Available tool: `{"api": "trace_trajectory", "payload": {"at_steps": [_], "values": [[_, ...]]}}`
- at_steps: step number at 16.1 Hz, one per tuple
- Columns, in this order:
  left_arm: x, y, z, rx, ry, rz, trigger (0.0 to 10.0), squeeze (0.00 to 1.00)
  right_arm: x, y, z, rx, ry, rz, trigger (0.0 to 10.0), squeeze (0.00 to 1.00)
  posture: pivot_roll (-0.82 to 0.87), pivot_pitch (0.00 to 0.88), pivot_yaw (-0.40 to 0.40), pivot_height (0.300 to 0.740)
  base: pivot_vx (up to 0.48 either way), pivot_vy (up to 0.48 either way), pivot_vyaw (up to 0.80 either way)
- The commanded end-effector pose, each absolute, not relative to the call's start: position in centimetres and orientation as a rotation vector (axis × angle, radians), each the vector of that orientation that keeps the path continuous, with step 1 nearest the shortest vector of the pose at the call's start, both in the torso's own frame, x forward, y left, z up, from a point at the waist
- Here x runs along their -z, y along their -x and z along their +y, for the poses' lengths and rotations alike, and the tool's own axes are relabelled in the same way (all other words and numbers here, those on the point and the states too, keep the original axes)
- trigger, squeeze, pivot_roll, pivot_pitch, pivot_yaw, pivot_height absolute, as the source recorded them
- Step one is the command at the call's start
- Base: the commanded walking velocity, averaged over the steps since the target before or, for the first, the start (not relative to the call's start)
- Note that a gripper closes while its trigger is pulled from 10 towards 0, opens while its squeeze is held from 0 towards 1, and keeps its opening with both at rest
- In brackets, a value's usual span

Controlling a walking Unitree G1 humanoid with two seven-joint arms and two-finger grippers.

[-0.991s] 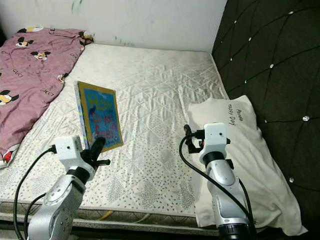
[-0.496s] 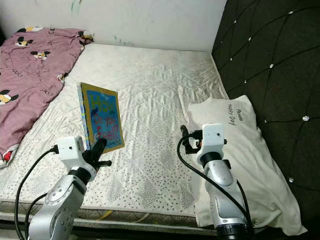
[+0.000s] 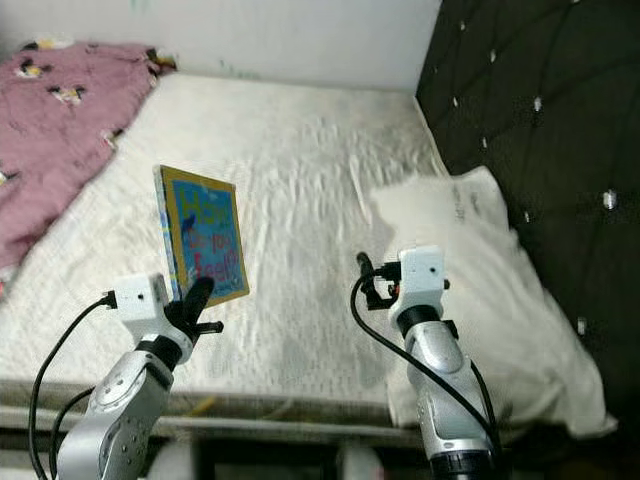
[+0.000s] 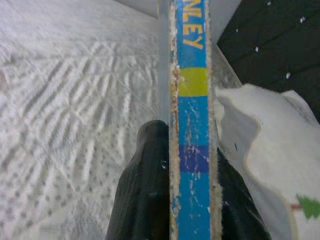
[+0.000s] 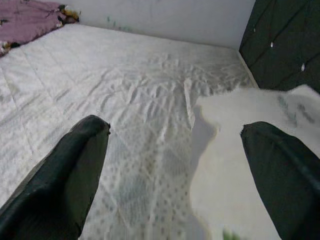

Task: Clean up the room

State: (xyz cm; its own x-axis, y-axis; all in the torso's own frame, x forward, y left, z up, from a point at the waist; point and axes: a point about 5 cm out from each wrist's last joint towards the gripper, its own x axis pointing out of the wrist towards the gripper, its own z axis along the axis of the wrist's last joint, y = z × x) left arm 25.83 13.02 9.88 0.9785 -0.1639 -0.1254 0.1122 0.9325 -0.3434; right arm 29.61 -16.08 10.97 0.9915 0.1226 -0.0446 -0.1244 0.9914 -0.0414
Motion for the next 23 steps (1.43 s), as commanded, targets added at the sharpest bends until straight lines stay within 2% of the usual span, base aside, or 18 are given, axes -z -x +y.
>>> {"api": "trace_trajectory", "payload": {"at_steps": [1,12,17,23], "values": [[-10.99,-26.01,12.87,0.148,0.350,0.105,10.0,0.00,-11.06,-29.54,-16.31,-0.125,0.044,0.041,10.0,0.00,-0.07,0.104,-0.059,0.600,0.000,0.000,0.00],[-11.39,-25.99,12.62,0.170,0.329,0.074,10.0,0.00,-11.05,-29.53,-16.16,-0.137,0.042,0.050,10.0,0.00,-0.07,0.117,-0.066,0.600,0.000,0.000,0.00],[-11.46,-26.04,12.57,0.176,0.323,0.065,10.0,0.00,-11.06,-29.50,-16.14,-0.137,0.040,0.050,10.0,0.00,-0.07,0.121,-0.066,0.557,0.000,0.000,0.00],[-11.62,-26.17,12.53,0.184,0.323,0.049,10.0,0.00,-11.08,-29.59,-16.15,-0.136,0.048,0.051,10.0,0.00,-0.07,0.123,-0.068,0.557,0.374,0.000,0.00]]}}
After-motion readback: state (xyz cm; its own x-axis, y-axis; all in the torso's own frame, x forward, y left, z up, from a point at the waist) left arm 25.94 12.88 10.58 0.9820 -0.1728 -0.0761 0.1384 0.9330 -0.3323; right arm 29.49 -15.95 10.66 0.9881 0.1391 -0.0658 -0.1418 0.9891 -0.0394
